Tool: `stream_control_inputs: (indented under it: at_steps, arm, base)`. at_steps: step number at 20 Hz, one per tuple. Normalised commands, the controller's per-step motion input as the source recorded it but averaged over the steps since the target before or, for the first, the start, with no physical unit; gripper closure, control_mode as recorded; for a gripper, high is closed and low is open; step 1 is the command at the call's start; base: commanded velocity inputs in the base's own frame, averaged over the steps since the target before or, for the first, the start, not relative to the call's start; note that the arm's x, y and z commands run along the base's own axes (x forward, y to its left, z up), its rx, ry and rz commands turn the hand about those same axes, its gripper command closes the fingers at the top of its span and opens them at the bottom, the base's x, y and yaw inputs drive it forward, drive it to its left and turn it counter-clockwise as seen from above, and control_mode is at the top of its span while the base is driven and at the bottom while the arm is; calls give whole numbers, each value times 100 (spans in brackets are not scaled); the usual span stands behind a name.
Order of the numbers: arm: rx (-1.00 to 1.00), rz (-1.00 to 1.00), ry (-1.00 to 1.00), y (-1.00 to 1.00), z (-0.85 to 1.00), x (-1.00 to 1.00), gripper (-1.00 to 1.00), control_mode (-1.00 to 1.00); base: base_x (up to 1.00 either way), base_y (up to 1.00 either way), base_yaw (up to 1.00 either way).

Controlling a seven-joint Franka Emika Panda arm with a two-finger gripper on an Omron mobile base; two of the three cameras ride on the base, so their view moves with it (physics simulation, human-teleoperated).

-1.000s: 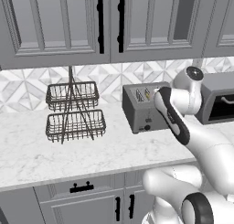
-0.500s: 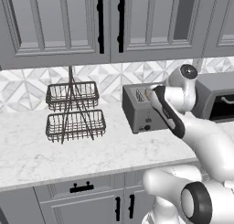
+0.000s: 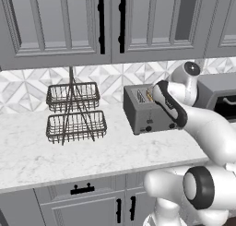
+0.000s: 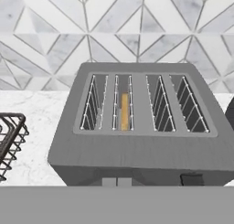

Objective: Start the toaster. Once the lever pops up, take the bread to the plate on the dining counter.

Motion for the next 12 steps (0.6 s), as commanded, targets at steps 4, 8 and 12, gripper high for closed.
stream_control_inputs:
  at_steps: [4, 8, 12]
  arm:
    - [-6, 9, 0, 0, -5, 12, 100, -100]
    - [-12, 8, 0, 1, -18, 15, 100, -100]
    - [-9, 5, 0, 1, -22, 20, 100, -100]
  base:
    - [0, 0, 0]
    - [0, 0, 0]
    - [0, 0, 0]
